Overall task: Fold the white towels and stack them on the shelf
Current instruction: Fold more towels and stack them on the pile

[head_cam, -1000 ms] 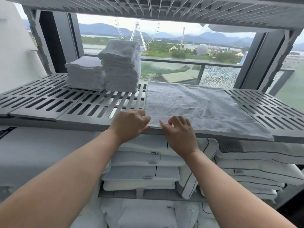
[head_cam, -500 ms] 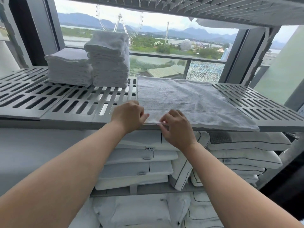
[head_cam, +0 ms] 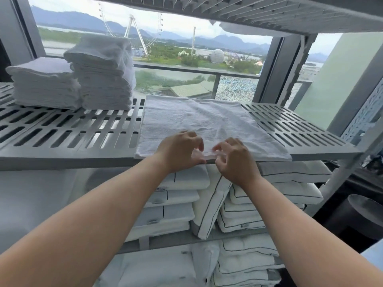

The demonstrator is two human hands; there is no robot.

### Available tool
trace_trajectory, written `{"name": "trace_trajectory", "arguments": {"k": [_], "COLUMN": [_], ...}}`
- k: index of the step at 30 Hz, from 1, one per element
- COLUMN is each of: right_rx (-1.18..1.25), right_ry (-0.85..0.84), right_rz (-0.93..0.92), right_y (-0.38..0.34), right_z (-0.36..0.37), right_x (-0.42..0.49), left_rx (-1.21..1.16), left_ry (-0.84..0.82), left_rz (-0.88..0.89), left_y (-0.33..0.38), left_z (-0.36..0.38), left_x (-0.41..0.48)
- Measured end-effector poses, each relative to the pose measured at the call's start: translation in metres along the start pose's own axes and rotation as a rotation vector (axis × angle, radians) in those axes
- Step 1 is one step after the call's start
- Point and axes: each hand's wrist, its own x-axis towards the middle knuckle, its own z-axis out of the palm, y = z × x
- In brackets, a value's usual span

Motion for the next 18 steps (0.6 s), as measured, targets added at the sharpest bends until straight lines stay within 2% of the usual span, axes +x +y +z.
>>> {"name": "trace_trajectory", "arguments": {"k": [3, 8, 12, 15, 18], "right_rx": [0.067, 0.124, 0.09, 0.054, -0.039], "right_ry": [0.006, 0.192, 0.292, 0.293, 0.266], "right_rz": [-0.053, -0.135, -0.218, -0.286, -0.344], "right_y": [0.018, 0.031, 0.037, 0.043, 0.049], "right_z": [0.002, 0.018, 0.031, 0.036, 0.037], "right_x": [0.001, -0.007, -0.016, -0.018, -0.018], "left_rx": [0.011, -0.023, 0.1, 0.286, 0.404], "left_ry": [-0.01, -0.032, 0.025, 0.072, 0.064], "left_rz": [-0.054, -0.133, -0.079, 0.044, 0.065], "left_y": [0.009, 0.016, 0.025, 0.03, 0.034], "left_z": [0.005, 0.006, 0.009, 0.012, 0.013], "left_x": [0.005, 0.006, -0.001, -0.007, -0.011]}}
